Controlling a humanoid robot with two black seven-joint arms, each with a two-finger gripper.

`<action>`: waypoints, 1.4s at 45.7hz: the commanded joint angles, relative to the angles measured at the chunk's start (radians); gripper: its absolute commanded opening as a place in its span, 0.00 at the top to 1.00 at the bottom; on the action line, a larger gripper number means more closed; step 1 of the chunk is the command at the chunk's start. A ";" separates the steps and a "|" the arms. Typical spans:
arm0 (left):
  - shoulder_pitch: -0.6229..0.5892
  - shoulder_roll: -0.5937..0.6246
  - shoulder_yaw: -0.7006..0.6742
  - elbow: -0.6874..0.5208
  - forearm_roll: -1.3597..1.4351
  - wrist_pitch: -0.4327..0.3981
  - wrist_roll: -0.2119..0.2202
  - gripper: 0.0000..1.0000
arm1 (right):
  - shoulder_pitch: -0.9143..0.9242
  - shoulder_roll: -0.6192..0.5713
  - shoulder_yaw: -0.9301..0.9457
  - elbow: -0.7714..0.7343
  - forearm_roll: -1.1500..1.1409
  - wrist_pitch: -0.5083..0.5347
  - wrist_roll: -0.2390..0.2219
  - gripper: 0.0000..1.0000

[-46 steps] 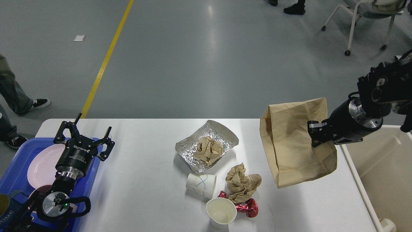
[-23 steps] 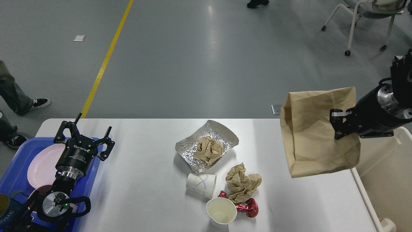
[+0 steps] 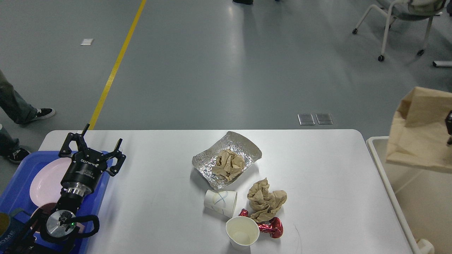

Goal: Tidy desktop
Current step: 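Lift the brown paper bag with the right gripper toward the white bin, then lower the bag into the white bin and open the right gripper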

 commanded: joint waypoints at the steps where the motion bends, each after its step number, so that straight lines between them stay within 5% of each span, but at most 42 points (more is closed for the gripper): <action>1: 0.000 0.000 0.000 0.000 0.000 0.000 0.001 0.04 | -0.267 -0.067 0.156 -0.223 0.000 -0.007 0.000 1.00; 12: 0.000 0.000 0.000 0.000 0.000 0.000 0.001 0.04 | -0.834 -0.012 0.561 -0.558 0.012 -0.165 0.003 1.00; 25: 0.000 0.000 0.000 0.000 0.000 0.000 0.001 0.04 | -1.309 0.312 0.730 -0.916 0.015 -0.536 0.003 1.00; 32: 0.000 0.000 0.000 0.000 0.000 0.000 0.001 0.04 | -1.361 0.370 0.762 -0.949 0.015 -0.606 0.003 1.00; 64: 0.000 0.000 0.000 0.000 0.000 0.000 0.001 0.04 | -1.410 0.459 0.768 -0.953 0.029 -0.629 -0.004 1.00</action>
